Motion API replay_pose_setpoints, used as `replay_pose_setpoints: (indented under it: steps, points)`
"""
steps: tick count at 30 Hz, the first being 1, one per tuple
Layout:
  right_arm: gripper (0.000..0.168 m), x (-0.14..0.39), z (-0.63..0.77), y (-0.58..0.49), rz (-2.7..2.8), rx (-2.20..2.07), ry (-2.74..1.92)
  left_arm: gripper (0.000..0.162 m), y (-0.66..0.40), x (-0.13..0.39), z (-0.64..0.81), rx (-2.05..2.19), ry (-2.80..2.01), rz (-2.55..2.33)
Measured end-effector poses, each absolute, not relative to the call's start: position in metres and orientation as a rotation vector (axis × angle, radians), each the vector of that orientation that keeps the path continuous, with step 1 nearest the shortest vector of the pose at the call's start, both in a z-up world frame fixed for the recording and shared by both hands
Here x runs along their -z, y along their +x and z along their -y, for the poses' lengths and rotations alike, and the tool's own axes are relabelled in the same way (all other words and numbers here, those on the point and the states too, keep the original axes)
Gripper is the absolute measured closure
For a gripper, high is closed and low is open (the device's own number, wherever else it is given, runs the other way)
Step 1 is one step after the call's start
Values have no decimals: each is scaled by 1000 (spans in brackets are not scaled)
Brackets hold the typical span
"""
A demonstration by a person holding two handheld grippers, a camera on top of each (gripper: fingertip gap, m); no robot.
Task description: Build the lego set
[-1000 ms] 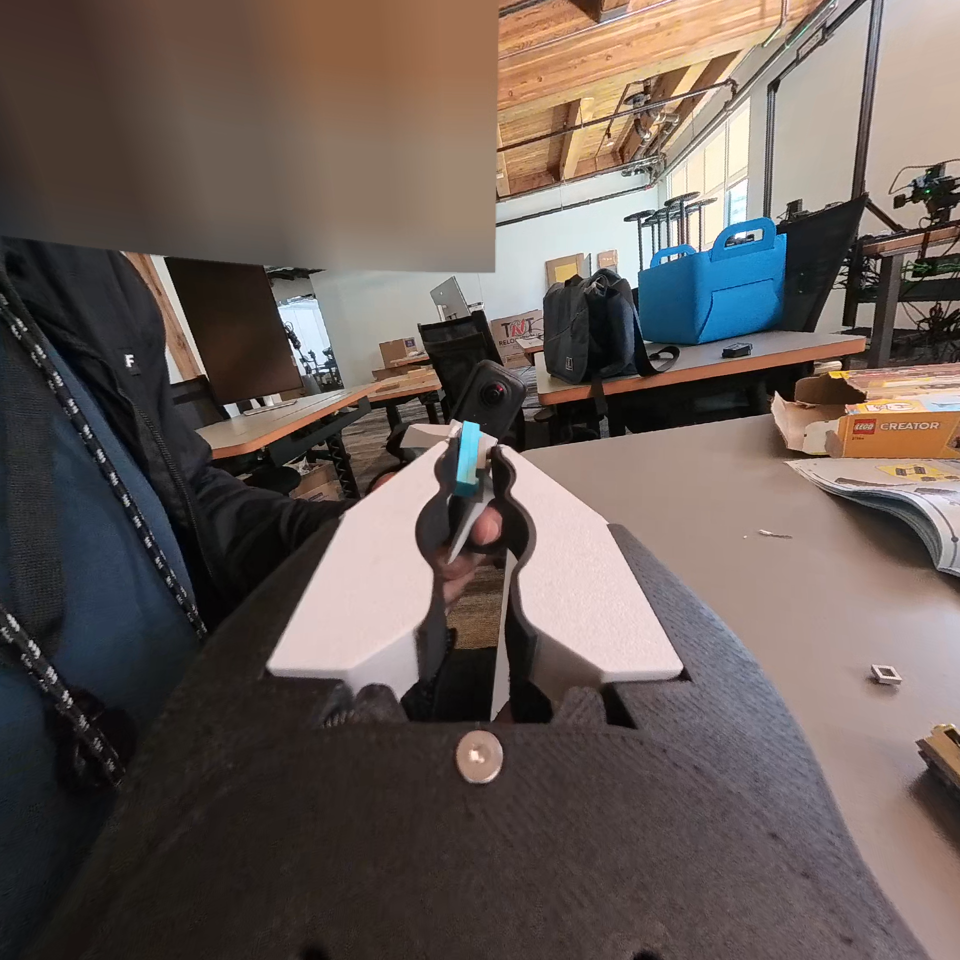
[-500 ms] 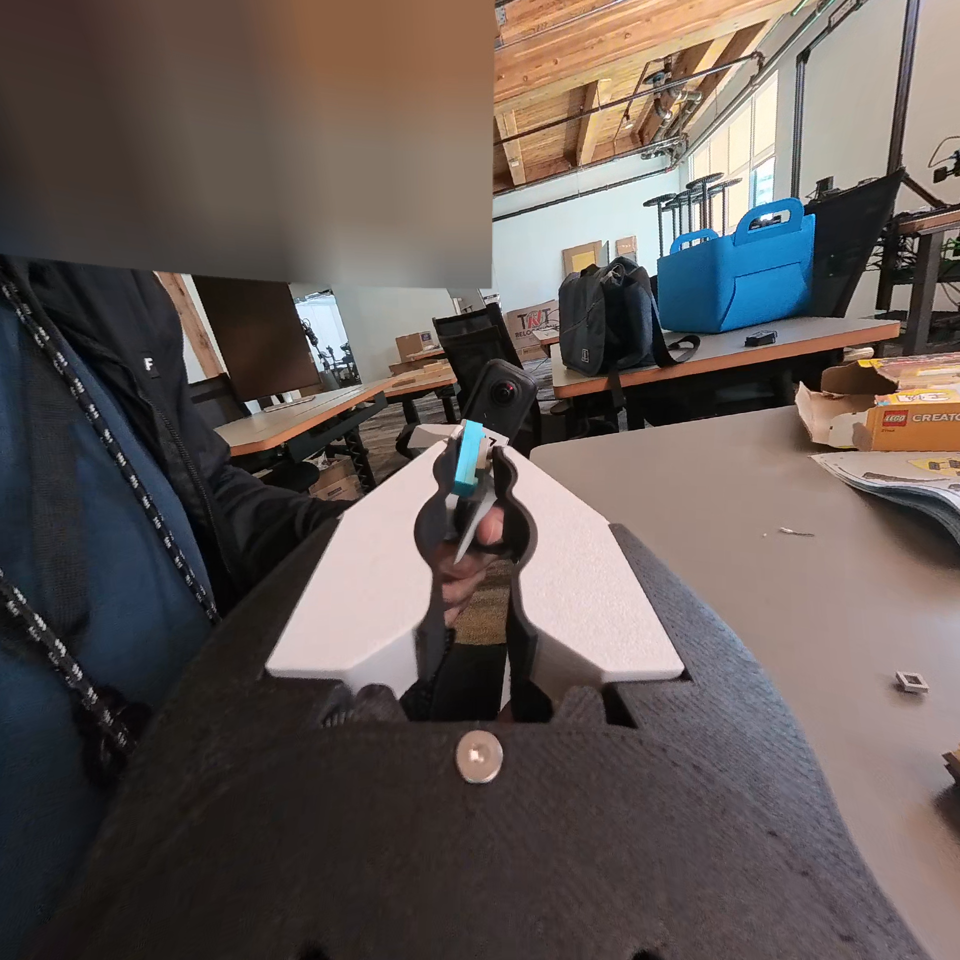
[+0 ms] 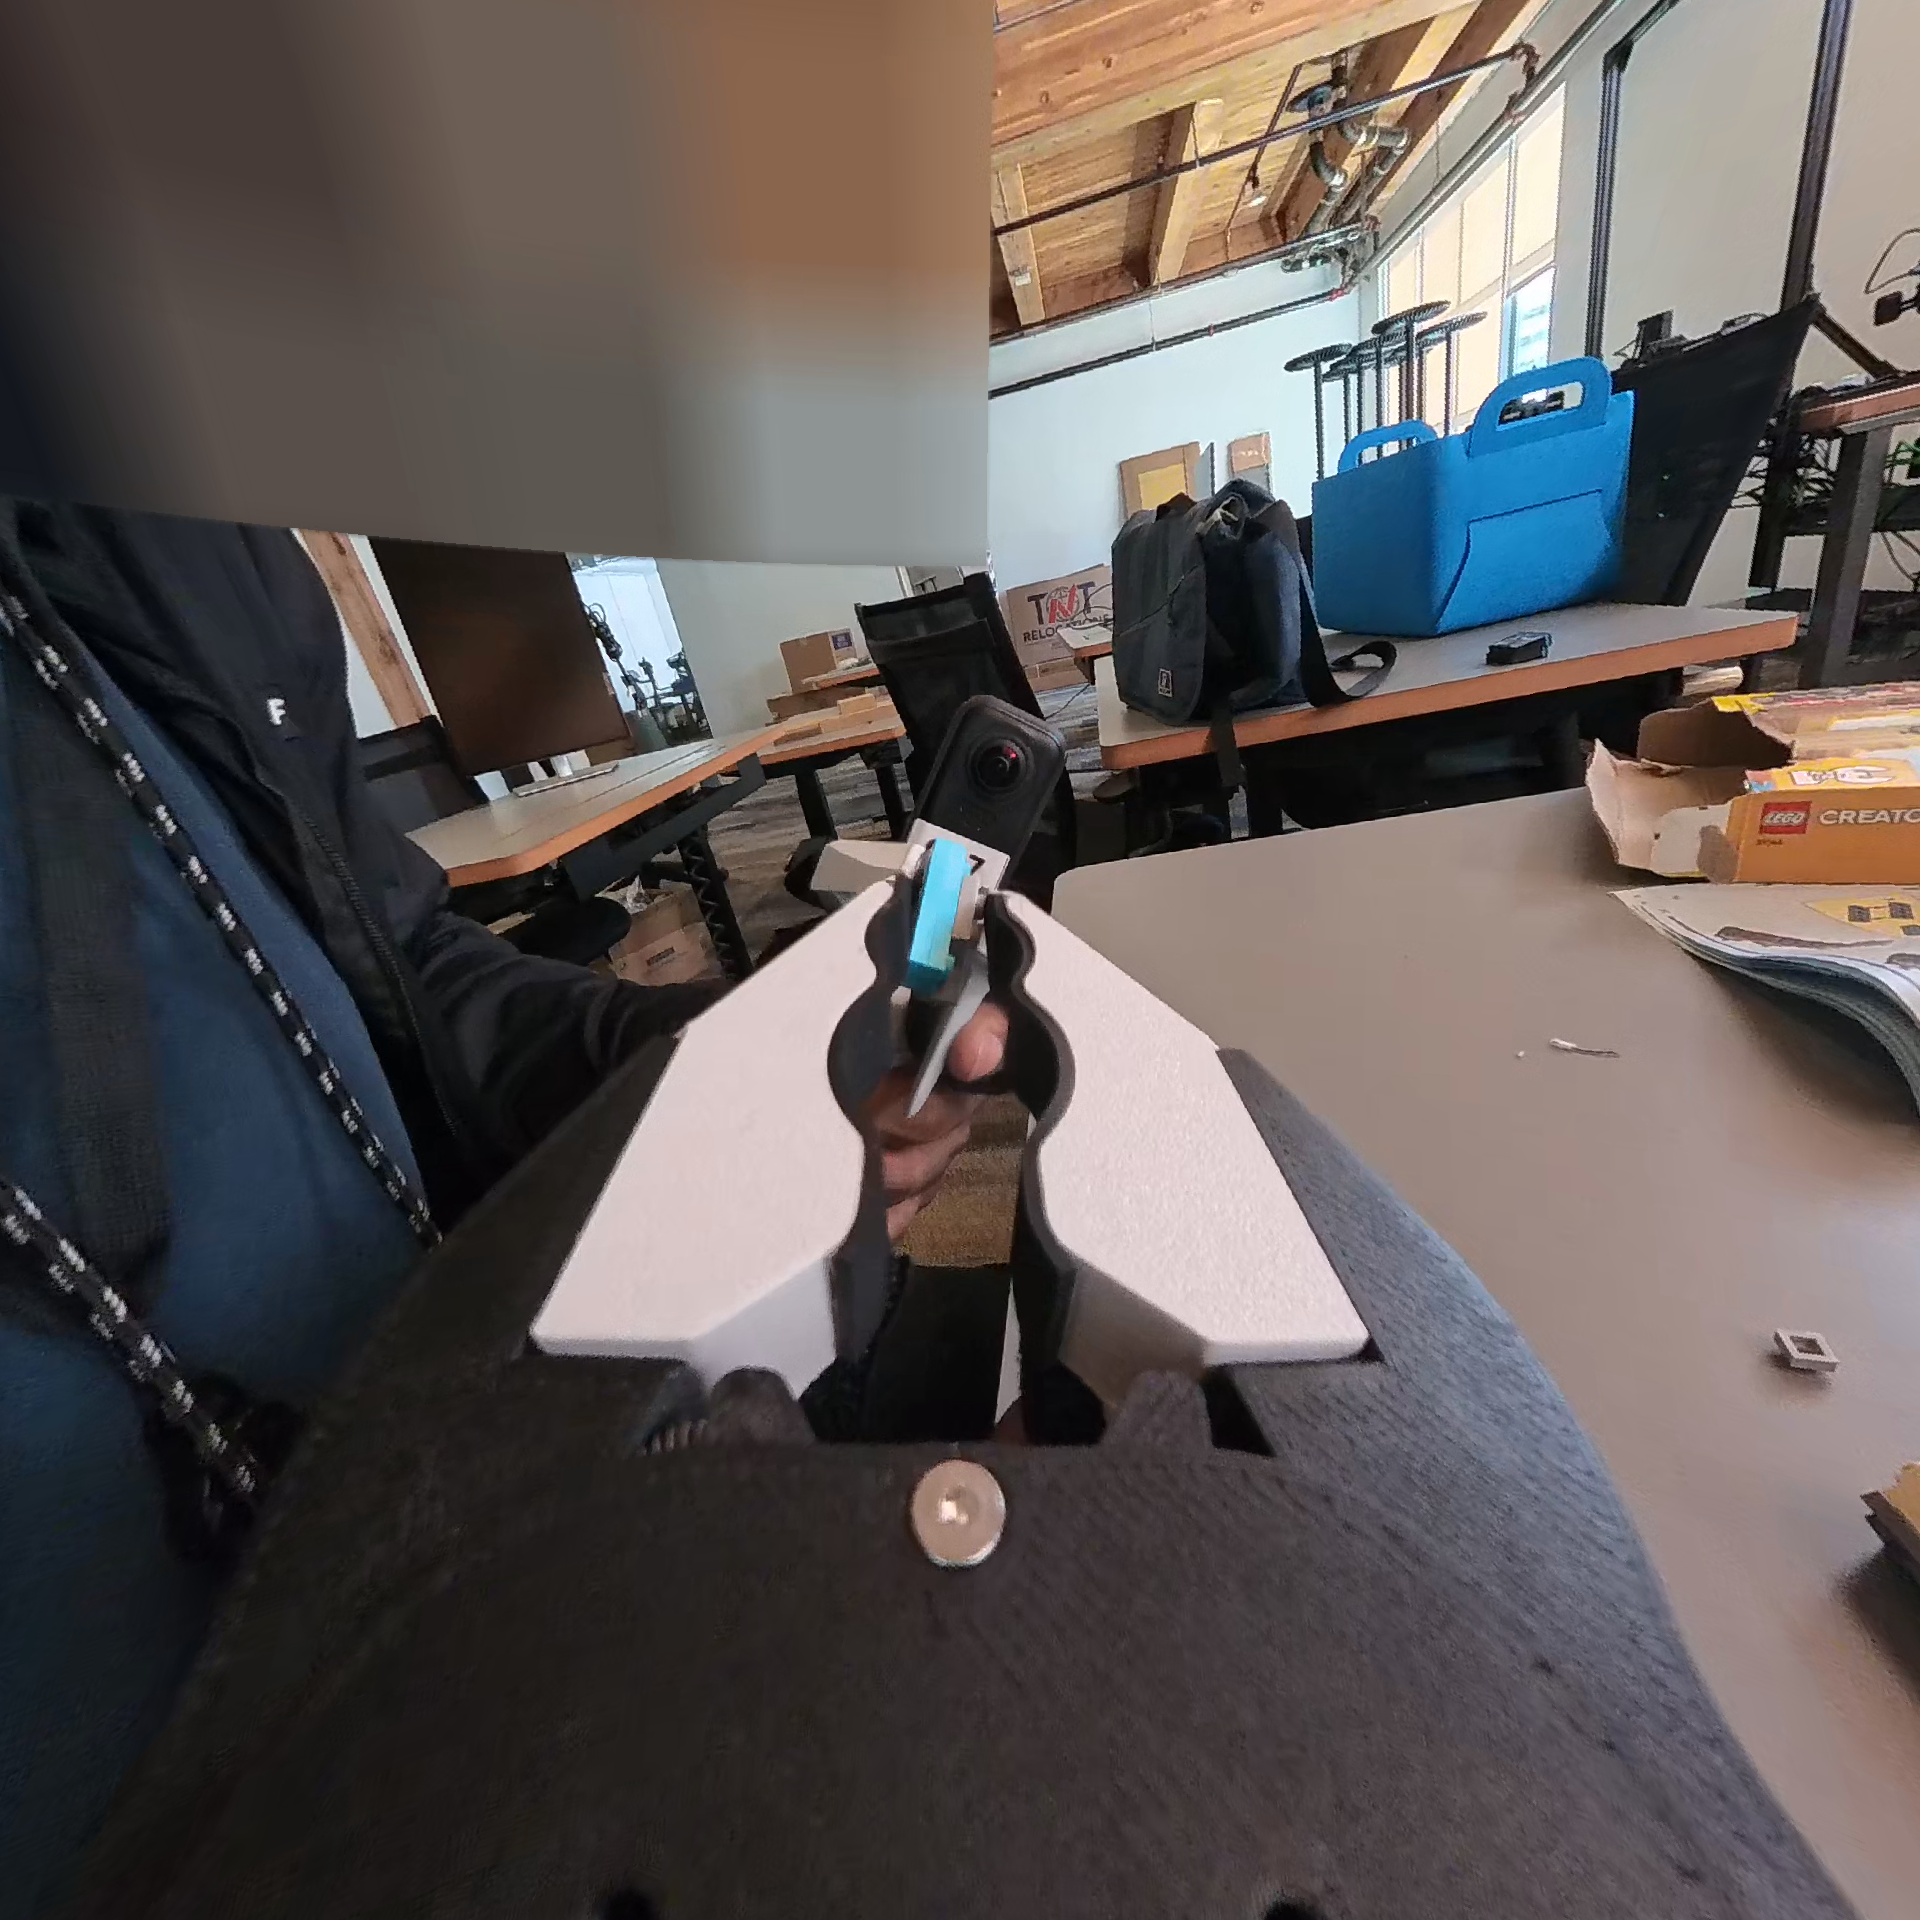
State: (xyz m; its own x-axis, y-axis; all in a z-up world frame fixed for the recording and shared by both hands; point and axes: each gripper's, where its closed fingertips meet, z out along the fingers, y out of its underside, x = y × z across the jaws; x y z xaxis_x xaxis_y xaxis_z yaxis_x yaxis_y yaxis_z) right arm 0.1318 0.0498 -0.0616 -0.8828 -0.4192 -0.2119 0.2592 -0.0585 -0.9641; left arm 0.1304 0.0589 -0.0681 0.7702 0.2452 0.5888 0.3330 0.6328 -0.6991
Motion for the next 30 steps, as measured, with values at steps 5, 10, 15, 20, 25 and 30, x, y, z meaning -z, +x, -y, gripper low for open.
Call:
replay_pose_setpoints:
  steps: [5,10,15,20,25,30]
  points:
    - [156,64,-49,131,-1799,1994,-170,154,129,69,-58,59,-893,723]
    - [155,65,-50,130,-1837,2017,-189,154,129,70,-58,84,-885,731]
    - [156,67,-49,128,-1945,2053,-259,152,129,71,-57,116,-877,735]
    - [155,68,-48,131,-2096,2059,-391,147,130,73,-55,89,-914,736]
    - [156,71,-47,133,-2199,2051,-482,144,134,71,-54,44,-957,710]
    - [155,77,-46,139,-2265,2015,-565,143,137,72,-55,-58,-1049,682]
